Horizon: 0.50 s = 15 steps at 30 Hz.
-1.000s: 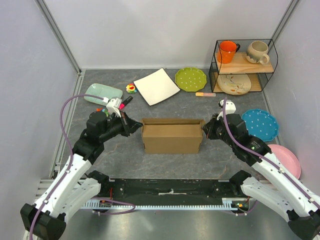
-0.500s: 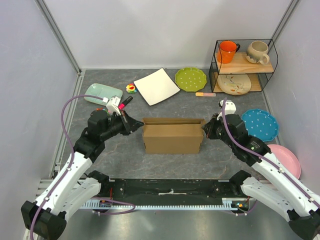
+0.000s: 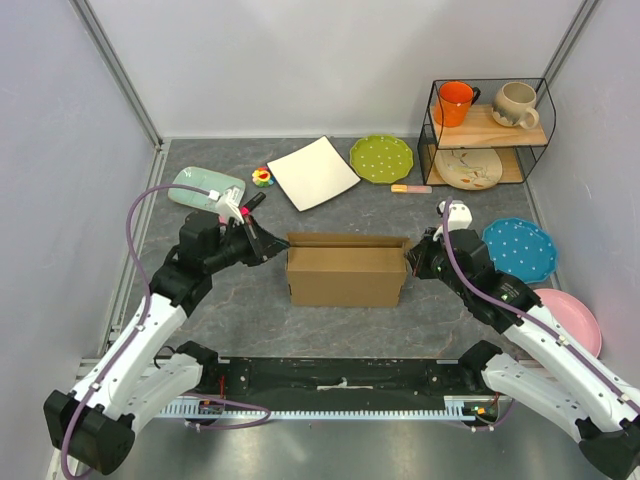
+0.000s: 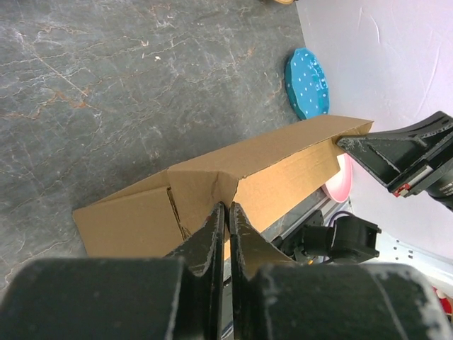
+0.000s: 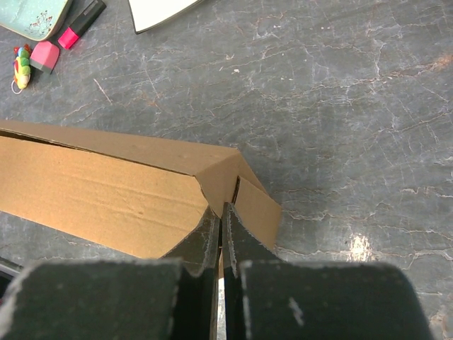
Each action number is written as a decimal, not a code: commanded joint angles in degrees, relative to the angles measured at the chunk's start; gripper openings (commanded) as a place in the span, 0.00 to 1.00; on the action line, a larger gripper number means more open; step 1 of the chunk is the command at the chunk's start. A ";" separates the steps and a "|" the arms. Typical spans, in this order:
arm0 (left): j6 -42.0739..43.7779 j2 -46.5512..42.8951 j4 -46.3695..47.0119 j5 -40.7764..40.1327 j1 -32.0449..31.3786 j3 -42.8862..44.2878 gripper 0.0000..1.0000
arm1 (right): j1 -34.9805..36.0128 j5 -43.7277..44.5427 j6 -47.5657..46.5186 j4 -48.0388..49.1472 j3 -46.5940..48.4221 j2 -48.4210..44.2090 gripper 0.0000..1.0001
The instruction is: Fold the paper box
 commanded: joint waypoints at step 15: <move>18.66 -10.14 -2.13 -1.52 -0.97 -5.41 0.04 | 2.18 -4.65 0.96 -7.17 -2.46 1.43 0.00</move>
